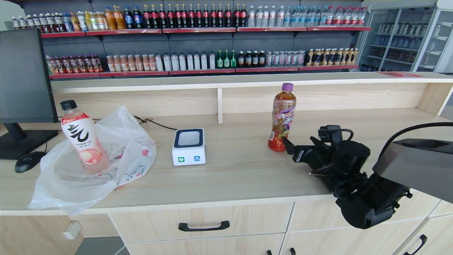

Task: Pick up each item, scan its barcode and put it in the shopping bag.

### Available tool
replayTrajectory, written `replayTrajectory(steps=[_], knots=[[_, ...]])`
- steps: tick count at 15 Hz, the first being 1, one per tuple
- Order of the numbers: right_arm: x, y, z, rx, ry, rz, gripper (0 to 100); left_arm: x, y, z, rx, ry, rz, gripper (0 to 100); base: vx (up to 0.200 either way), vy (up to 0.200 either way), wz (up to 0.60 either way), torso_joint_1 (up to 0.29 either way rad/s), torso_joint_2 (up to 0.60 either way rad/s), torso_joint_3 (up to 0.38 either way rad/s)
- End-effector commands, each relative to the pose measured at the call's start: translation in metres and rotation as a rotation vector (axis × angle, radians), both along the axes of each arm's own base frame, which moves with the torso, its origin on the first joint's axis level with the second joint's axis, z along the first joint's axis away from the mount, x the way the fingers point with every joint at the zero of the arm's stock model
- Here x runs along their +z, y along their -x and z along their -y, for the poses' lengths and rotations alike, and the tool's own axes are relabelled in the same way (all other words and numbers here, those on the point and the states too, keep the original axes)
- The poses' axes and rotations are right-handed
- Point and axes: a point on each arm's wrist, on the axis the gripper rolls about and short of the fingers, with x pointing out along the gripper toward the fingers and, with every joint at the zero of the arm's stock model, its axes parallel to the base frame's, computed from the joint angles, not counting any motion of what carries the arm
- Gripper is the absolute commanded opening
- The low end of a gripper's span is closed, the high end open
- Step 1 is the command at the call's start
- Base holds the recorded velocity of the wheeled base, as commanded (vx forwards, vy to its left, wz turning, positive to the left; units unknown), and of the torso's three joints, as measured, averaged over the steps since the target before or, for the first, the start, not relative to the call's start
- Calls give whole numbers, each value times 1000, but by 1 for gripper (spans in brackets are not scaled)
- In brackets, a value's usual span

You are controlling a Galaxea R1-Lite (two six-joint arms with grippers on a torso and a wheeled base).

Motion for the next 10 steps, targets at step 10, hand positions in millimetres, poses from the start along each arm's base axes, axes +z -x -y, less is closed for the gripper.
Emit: replayTrajectory(steps=[10], knots=[[-7,-8,-12,25,-2,9,100,0,0,0,-1,-1,1,100,0,0,0,0,0,0]])
